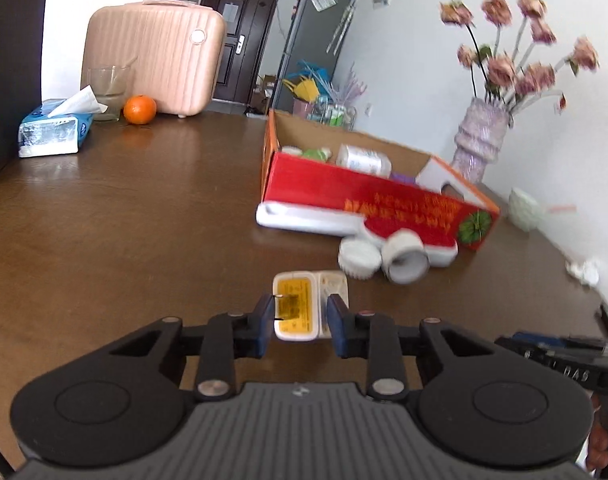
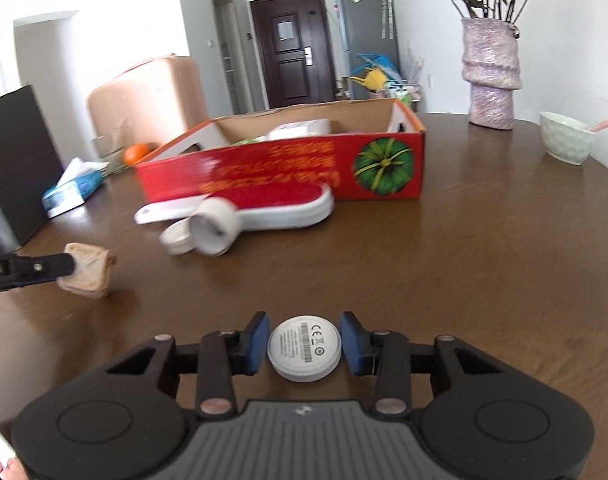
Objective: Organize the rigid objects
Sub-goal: 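Carry the plug adapter and white disc over the red box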
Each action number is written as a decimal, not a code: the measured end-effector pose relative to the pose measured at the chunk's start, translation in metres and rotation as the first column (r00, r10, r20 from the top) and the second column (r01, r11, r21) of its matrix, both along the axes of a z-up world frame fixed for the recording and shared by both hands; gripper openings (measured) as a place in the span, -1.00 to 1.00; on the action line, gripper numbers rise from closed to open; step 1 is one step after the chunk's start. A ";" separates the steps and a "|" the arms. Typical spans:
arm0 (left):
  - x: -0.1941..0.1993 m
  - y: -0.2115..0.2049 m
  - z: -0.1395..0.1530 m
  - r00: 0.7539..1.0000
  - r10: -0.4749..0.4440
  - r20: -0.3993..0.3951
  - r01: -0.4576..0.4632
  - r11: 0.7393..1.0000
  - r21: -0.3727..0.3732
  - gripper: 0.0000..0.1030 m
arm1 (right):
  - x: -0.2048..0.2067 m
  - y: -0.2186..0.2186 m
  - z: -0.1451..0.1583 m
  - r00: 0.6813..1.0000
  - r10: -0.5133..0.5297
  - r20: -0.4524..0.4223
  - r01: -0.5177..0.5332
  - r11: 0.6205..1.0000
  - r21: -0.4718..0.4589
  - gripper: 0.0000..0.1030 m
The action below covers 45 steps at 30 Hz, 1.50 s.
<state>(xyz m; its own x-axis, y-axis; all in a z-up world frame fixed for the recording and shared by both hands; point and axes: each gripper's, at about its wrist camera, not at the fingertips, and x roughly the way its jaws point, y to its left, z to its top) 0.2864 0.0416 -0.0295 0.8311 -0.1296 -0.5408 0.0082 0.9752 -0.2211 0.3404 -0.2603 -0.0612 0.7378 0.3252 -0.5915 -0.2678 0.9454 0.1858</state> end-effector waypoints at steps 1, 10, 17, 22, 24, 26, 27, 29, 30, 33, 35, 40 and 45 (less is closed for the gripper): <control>-0.004 -0.002 -0.002 1.000 -0.002 -0.012 0.003 1.000 0.008 -0.43 | -0.006 0.002 0.000 1.000 0.009 0.000 -0.009 1.000 0.000 -0.26; -0.014 -0.016 -0.008 1.000 -0.014 0.020 0.013 0.997 0.072 0.30 | -0.031 0.001 0.007 0.999 0.028 0.026 -0.028 1.000 0.003 -0.26; 0.013 -0.017 -0.009 0.997 -0.081 -0.001 0.080 0.987 0.140 0.31 | -0.025 -0.004 0.002 1.000 0.010 0.015 -0.010 1.000 -0.003 -0.26; 0.027 -0.011 -0.017 0.991 -0.126 -0.032 0.129 0.984 0.126 0.22 | -0.020 0.003 0.000 0.999 -0.011 0.042 0.014 0.997 -0.075 -0.25; 0.029 -0.009 -0.020 0.989 -0.141 -0.036 0.144 0.984 0.104 -0.06 | -0.021 0.004 0.001 0.999 -0.011 0.052 0.016 0.996 -0.091 -0.25; 0.030 -0.010 -0.022 0.989 -0.143 -0.045 0.147 0.984 0.097 -0.25 | -0.022 0.004 0.000 0.999 -0.009 0.053 0.014 0.995 -0.094 -0.24; 0.030 -0.010 -0.022 0.990 -0.136 -0.042 0.140 0.985 0.101 -0.33 | -0.022 0.004 -0.001 0.999 -0.009 0.047 0.014 0.995 -0.096 -0.24; 0.028 -0.011 -0.022 0.990 -0.135 -0.040 0.138 0.984 0.108 -0.35 | -0.024 0.004 -0.002 0.999 -0.010 0.044 0.014 0.995 -0.103 -0.20; 0.027 -0.011 -0.022 0.990 -0.133 -0.037 0.136 0.985 0.107 -0.37 | -0.026 0.004 -0.001 0.999 -0.009 0.045 0.014 0.994 -0.109 -0.16; 0.022 -0.011 -0.020 0.993 -0.115 -0.031 0.117 0.989 0.094 -0.38 | -0.029 0.004 -0.002 0.999 0.003 0.039 0.001 0.994 -0.113 -0.25; 0.016 -0.012 -0.017 0.994 -0.105 -0.022 0.107 0.991 0.085 -0.38 | -0.031 0.005 -0.001 0.999 0.003 0.045 0.002 0.993 -0.122 -0.25; -0.009 -0.016 -0.002 0.994 -0.103 0.021 0.100 0.990 0.102 -0.38 | -0.039 0.008 0.002 0.998 0.027 0.050 -0.022 0.995 -0.099 -0.25; -0.029 -0.014 0.004 0.997 -0.078 0.024 0.075 0.992 0.100 -0.38 | -0.052 0.012 0.011 0.995 0.047 0.091 -0.040 0.996 -0.080 -0.25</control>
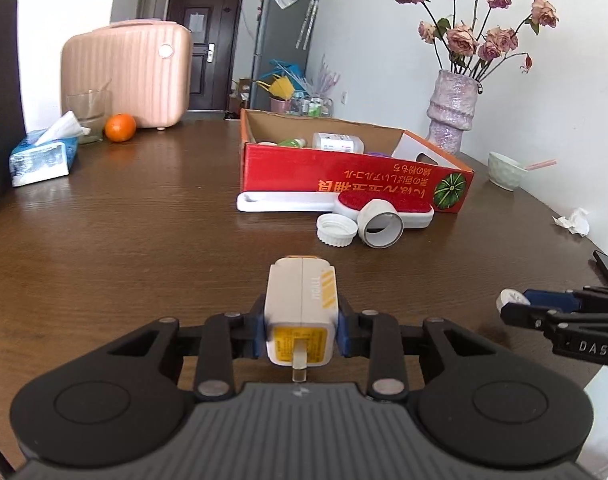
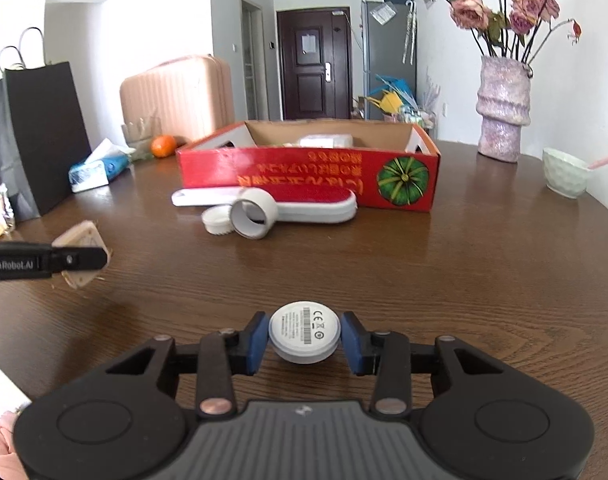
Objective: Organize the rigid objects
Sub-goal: 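Carry the plug adapter and white disc over the red box, then open both grippers to drop the adapter and disc into the box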
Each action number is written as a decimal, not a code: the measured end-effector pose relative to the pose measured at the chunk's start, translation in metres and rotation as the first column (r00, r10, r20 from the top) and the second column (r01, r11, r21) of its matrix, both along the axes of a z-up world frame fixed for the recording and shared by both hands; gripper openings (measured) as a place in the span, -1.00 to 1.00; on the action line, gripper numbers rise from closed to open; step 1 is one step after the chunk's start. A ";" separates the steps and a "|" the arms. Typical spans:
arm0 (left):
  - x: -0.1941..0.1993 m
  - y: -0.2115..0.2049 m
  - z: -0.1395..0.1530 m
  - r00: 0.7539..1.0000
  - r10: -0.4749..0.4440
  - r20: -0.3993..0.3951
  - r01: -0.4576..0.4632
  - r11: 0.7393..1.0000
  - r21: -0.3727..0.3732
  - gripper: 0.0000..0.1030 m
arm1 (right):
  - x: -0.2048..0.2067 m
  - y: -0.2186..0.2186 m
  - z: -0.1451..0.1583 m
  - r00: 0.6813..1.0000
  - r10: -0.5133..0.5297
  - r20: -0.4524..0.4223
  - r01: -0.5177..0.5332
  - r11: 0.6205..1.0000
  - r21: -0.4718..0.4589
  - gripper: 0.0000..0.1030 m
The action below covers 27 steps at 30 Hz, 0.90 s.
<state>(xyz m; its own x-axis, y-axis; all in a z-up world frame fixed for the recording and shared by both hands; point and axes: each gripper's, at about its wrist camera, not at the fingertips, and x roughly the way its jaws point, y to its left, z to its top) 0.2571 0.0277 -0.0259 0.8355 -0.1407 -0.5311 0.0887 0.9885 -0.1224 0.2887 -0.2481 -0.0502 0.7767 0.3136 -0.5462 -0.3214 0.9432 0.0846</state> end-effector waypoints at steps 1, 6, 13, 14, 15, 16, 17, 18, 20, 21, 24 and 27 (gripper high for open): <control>-0.005 0.000 0.002 1.000 0.001 0.005 -0.001 1.000 0.000 -0.38 | -0.003 0.000 0.002 1.000 0.004 0.009 -0.004 1.000 0.003 -0.25; -0.017 0.001 0.015 0.999 0.007 0.033 -0.006 1.000 -0.009 -0.38 | -0.018 -0.004 0.013 0.999 0.003 0.050 -0.004 1.000 0.028 -0.25; 0.011 -0.003 0.041 0.996 0.002 0.088 -0.001 1.000 -0.008 -0.38 | -0.010 -0.015 0.029 0.995 -0.014 0.095 0.010 0.999 0.047 -0.25; 0.021 -0.004 0.046 0.995 0.000 0.100 0.001 1.000 -0.007 -0.38 | -0.004 -0.016 0.032 0.995 -0.011 0.104 0.006 0.999 0.044 -0.25; 0.032 -0.007 0.051 0.994 -0.007 0.113 0.007 1.000 -0.002 -0.38 | 0.003 -0.016 0.036 0.993 -0.006 0.116 0.002 0.999 0.040 -0.25; 0.046 -0.009 0.055 0.993 -0.018 0.120 0.018 1.000 -0.001 -0.38 | 0.012 -0.016 0.041 0.992 -0.001 0.128 -0.003 0.999 0.037 -0.25; 0.063 -0.010 0.061 0.992 -0.025 0.120 0.026 1.000 -0.004 -0.38 | 0.022 -0.015 0.046 0.990 0.006 0.139 -0.011 0.999 0.036 -0.25; 0.081 -0.011 0.066 0.993 -0.032 0.115 0.033 0.999 -0.005 -0.38 | 0.034 -0.015 0.052 0.988 0.016 0.152 -0.022 0.999 0.037 -0.25; 0.120 -0.013 0.074 0.993 -0.041 0.107 0.043 0.999 -0.014 -0.38 | 0.064 -0.014 0.066 0.985 0.034 0.172 -0.041 0.998 0.042 -0.25; 0.142 -0.015 0.074 0.994 -0.049 0.097 0.050 0.999 -0.006 -0.38 | 0.082 -0.014 0.072 0.984 0.045 0.175 -0.053 0.998 0.043 -0.25; 0.214 -0.022 0.069 1.000 -0.021 0.004 0.021 1.000 0.015 -0.38 | 0.148 -0.009 0.080 0.987 0.076 0.140 -0.083 0.996 0.044 -0.25; 0.281 -0.026 0.058 0.995 -0.036 -0.089 0.036 0.999 -0.006 -0.38 | 0.226 -0.003 0.075 0.997 0.074 0.017 -0.074 0.995 0.061 -0.25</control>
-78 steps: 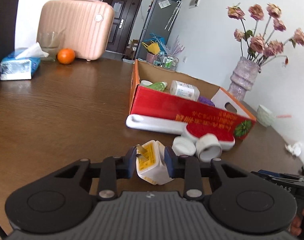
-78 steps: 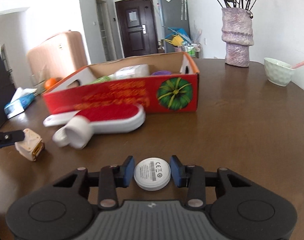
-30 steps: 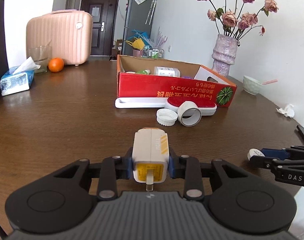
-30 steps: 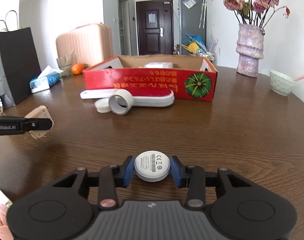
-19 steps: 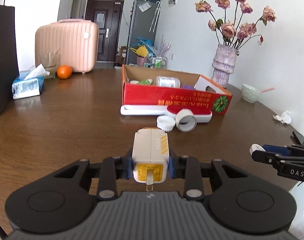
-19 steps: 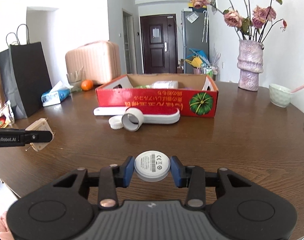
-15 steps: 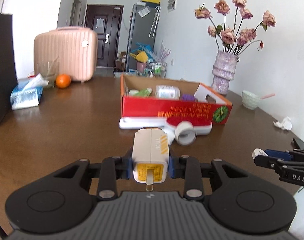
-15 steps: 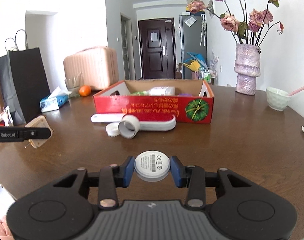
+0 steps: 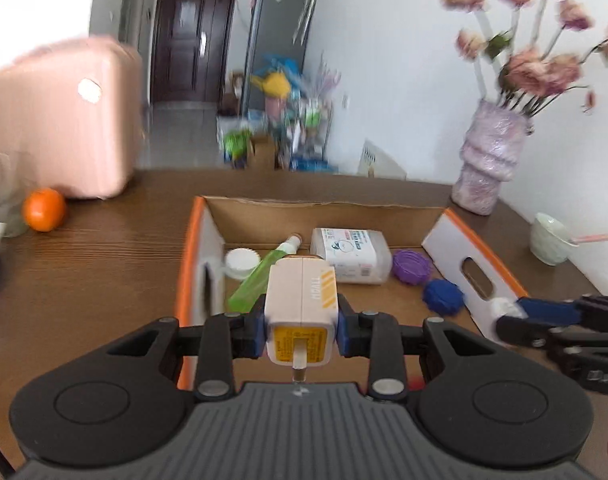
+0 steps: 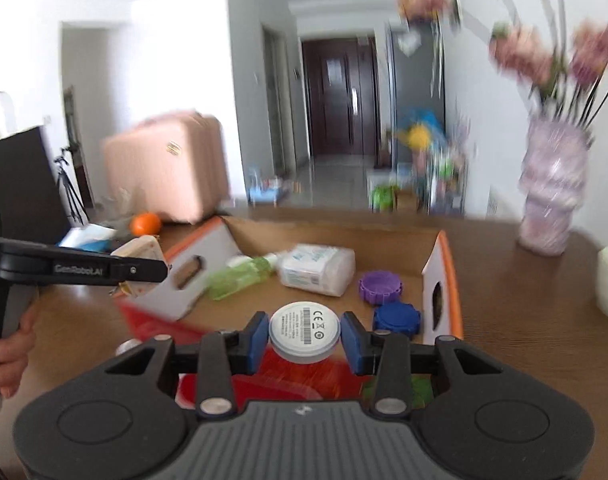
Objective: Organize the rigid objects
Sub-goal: 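Open both grippers to drop the adapter and disc into the box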
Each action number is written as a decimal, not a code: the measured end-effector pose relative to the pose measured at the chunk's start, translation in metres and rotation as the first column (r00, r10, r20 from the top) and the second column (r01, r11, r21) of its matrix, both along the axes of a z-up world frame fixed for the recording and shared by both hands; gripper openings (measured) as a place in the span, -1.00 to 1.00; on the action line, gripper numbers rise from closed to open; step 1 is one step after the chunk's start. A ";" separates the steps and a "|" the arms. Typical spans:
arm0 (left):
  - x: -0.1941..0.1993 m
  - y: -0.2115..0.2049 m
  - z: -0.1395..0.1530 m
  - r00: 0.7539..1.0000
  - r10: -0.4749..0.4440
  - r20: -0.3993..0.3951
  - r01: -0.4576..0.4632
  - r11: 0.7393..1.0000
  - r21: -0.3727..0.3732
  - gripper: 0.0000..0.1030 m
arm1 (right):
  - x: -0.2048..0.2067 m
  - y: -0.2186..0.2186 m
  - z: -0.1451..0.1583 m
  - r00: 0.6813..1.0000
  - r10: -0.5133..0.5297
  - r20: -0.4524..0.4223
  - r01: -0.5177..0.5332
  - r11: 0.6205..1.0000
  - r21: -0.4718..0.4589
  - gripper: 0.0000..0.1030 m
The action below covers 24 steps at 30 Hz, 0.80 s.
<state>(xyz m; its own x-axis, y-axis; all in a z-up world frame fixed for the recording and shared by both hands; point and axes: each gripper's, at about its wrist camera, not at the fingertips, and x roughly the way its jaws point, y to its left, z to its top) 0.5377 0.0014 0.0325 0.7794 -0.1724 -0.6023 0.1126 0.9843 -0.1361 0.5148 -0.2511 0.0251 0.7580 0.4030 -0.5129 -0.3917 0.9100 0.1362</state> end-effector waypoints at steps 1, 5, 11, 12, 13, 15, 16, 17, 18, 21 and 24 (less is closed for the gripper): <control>0.020 -0.002 -0.006 0.999 0.006 -0.044 -0.006 1.000 -0.001 -0.38 | 0.026 0.004 -0.004 0.999 -0.006 -0.052 0.006 1.000 -0.014 -0.25; 0.076 -0.012 -0.031 0.989 0.011 -0.150 -0.009 1.000 0.010 -0.38 | 0.104 0.022 -0.019 0.983 -0.042 -0.181 0.027 0.996 -0.087 -0.25; 0.095 -0.021 -0.040 0.987 -0.014 -0.159 0.022 0.998 0.052 -0.26 | 0.145 0.039 -0.040 0.971 -0.069 -0.228 0.039 0.990 -0.133 -0.16; 0.093 -0.021 -0.034 0.989 -0.015 -0.146 0.022 0.999 0.049 -0.21 | 0.144 0.039 -0.039 0.973 -0.070 -0.219 0.042 0.991 -0.130 -0.08; 0.090 -0.019 -0.029 0.991 -0.014 -0.133 0.020 0.999 0.044 -0.16 | 0.142 0.038 -0.035 0.976 -0.069 -0.206 0.044 0.992 -0.122 -0.04; 0.084 -0.014 -0.016 0.993 -0.007 -0.114 0.013 0.999 0.047 -0.01 | 0.138 0.035 -0.026 0.980 -0.073 -0.186 0.052 0.992 -0.115 0.12; 0.080 -0.013 -0.009 0.995 -0.004 -0.104 0.010 0.998 0.057 0.02 | 0.135 0.033 -0.019 0.981 -0.077 -0.176 0.057 0.992 -0.117 0.15; 0.075 -0.011 -0.002 0.996 -0.006 -0.094 0.012 0.998 0.069 0.05 | 0.132 0.031 -0.013 0.983 -0.082 -0.167 0.062 0.991 -0.121 0.17; 0.069 -0.010 0.006 0.996 -0.009 -0.086 0.016 0.997 0.079 0.14 | 0.128 0.029 -0.005 0.984 -0.085 -0.159 0.065 0.990 -0.126 0.17; 0.045 -0.006 0.025 0.999 -0.019 -0.044 0.025 0.991 0.130 0.37 | 0.112 0.022 0.018 0.987 -0.088 -0.136 0.068 0.987 -0.146 0.30; 0.017 -0.001 0.037 1.000 -0.013 -0.019 0.017 0.982 0.190 0.41 | 0.088 0.015 0.035 0.992 -0.082 -0.099 0.064 0.983 -0.174 0.50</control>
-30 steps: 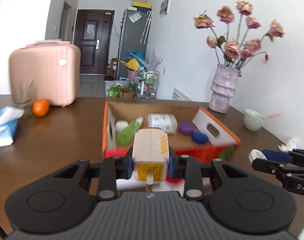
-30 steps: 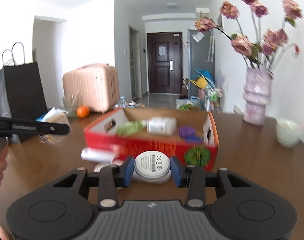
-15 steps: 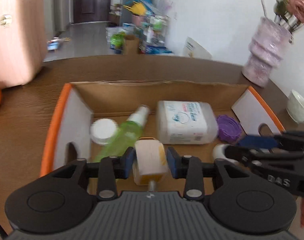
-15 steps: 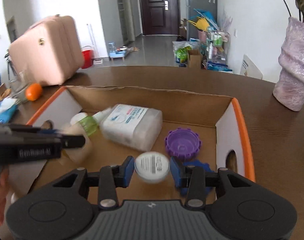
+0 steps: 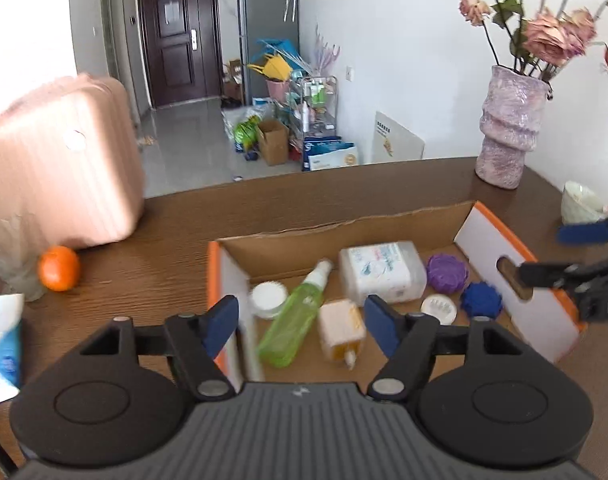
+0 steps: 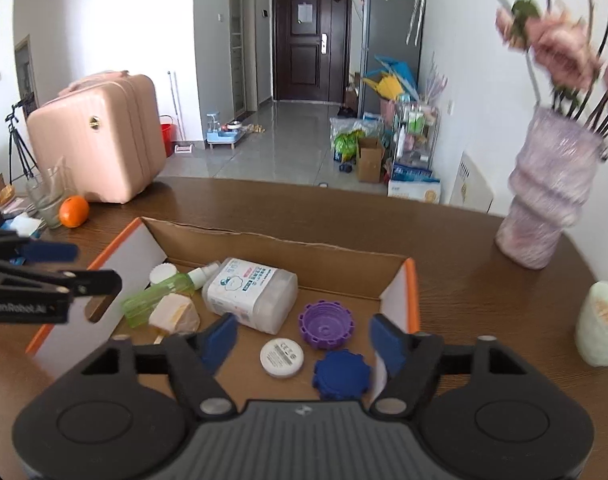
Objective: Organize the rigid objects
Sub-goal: 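Open both grippers to drop the adapter and disc into the box, then lift both open grippers away from the red box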
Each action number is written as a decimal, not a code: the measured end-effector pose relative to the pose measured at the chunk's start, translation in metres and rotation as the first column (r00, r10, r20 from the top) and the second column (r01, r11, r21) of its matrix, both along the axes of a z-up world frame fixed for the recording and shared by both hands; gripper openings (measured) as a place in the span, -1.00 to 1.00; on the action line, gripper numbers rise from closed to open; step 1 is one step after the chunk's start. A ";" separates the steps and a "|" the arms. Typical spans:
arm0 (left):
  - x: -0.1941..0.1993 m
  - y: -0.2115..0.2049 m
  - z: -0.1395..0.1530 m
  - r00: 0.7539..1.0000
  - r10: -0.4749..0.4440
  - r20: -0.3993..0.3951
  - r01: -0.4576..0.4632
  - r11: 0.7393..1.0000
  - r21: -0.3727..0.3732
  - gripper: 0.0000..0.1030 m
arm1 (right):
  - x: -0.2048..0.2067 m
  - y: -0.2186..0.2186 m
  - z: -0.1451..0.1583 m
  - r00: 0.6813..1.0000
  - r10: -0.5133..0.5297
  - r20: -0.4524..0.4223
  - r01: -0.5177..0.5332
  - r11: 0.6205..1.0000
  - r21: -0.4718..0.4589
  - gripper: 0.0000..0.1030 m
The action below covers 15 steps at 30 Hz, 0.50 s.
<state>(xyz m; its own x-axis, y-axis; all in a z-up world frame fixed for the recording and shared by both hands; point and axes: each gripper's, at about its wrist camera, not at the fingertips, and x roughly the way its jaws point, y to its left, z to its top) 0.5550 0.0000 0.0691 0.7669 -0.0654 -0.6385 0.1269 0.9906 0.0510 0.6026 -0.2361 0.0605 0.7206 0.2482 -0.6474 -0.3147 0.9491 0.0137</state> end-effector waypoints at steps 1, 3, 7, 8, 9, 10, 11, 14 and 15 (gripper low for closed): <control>-0.009 0.004 0.004 1.000 0.003 0.000 -0.003 1.000 0.002 0.45 | -0.009 -0.003 0.004 1.000 -0.002 0.008 0.002 1.000 -0.009 0.50; -0.030 0.013 0.014 1.000 0.016 0.017 -0.016 1.000 -0.006 0.59 | -0.028 -0.011 0.011 1.000 -0.004 0.013 0.004 1.000 -0.021 0.50; -0.075 0.031 0.034 0.996 0.044 0.080 -0.044 0.999 0.001 0.75 | -0.069 -0.028 0.027 0.998 -0.018 0.055 0.018 1.000 -0.007 0.57; -0.085 0.034 0.038 0.994 0.050 0.092 -0.051 0.999 0.004 0.80 | -0.079 -0.032 0.032 0.997 -0.025 0.073 0.025 1.000 0.000 0.61; -0.096 0.036 0.041 0.993 0.054 0.107 -0.054 0.999 0.005 0.85 | -0.089 -0.036 0.037 0.995 -0.034 0.091 0.033 0.999 0.009 0.63; -0.106 0.037 0.045 0.991 0.054 0.121 -0.055 0.998 0.006 0.88 | -0.099 -0.039 0.041 0.993 -0.041 0.107 0.039 0.999 0.022 0.64; -0.115 0.038 0.047 0.990 0.052 0.133 -0.053 0.999 0.008 0.89 | -0.107 -0.042 0.045 0.992 -0.044 0.120 0.040 0.999 0.036 0.64; -0.137 0.041 0.054 0.986 0.055 0.155 -0.057 0.998 0.008 0.91 | -0.131 -0.046 0.054 0.988 -0.041 0.147 0.032 0.998 0.061 0.66; -0.143 0.041 0.056 0.986 0.060 0.158 -0.061 0.998 0.005 0.92 | -0.137 -0.045 0.056 0.987 -0.036 0.154 0.028 0.998 0.059 0.66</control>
